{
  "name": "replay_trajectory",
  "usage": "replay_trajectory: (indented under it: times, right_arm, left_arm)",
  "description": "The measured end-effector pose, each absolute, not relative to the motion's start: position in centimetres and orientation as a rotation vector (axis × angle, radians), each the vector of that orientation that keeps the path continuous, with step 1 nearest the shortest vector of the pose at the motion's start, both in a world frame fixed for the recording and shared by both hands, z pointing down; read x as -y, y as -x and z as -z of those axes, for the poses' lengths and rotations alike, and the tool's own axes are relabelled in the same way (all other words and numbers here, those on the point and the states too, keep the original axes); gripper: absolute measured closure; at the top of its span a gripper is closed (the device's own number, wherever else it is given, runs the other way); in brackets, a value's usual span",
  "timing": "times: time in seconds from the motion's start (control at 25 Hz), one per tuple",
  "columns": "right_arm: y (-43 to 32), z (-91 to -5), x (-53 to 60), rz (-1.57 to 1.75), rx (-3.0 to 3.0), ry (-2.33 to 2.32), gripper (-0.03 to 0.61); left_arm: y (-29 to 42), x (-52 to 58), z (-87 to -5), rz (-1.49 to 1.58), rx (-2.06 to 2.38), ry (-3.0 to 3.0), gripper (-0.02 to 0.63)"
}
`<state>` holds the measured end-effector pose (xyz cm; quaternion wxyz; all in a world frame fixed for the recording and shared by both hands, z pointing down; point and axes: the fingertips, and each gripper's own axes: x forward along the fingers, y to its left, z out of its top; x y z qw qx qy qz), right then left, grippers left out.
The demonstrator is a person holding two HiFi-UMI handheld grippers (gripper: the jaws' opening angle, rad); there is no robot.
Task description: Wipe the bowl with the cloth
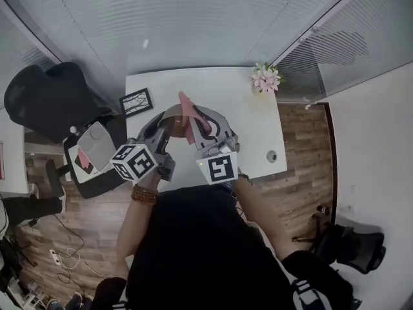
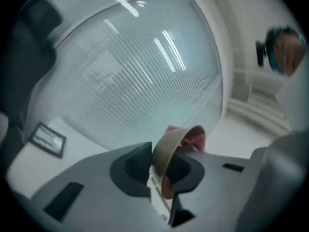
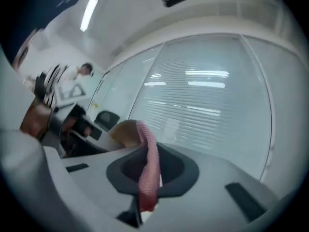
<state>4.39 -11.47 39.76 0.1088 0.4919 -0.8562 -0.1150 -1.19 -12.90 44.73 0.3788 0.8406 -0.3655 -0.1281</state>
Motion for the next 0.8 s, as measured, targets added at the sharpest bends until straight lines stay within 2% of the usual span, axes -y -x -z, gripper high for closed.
replay_trajectory:
  times: [0.08,0.12,0.2,0.36,0.4,0.48,0.64,0.72,0.8]
  right_arm:
    - [-4.7,-40.4,11.9,0.014,2.623,-1.521,0.544]
    - [-4.6,-41.2,12.0,-0.042,2.589,-1.500,0.534]
    - [-4.1,-42.9,11.7,0.206,2.388,-1.359,0.553]
    - [-1.9,-45.1,9.6,0.770,2.071,-0.943,0.560]
    - [-1.5,-45.2,9.3,0.828,2.034,-0.903,0.558]
    - [-1.5,-44.3,9.4,0.808,2.071,-0.977,0.558]
    - [-2.7,-40.5,10.8,0.571,2.314,-1.358,0.540]
    - [-3.3,-39.9,11.5,0.356,2.442,-1.484,0.561]
    - [-3.6,-41.0,12.2,0.168,2.476,-1.491,0.560]
  left_arm:
    - [1.9,13.1,-45.5,0.505,0.900,-1.978,0.557]
    - [1.9,13.0,-46.5,0.489,0.893,-1.960,0.551]
    - [1.3,12.4,-48.6,0.254,0.874,-2.080,0.555]
    - [-0.2,10.9,-51.5,-0.582,0.929,-2.505,0.553]
    - [-0.4,10.8,-51.6,-0.669,0.957,-2.537,0.560]
    - [-0.3,11.2,-50.7,-0.483,0.973,-2.472,0.567]
    - [0.8,12.5,-47.3,0.224,0.882,-2.151,0.568]
    - [1.5,12.5,-47.1,0.530,0.785,-1.894,0.566]
    - [1.3,12.2,-48.1,0.597,0.727,-1.760,0.566]
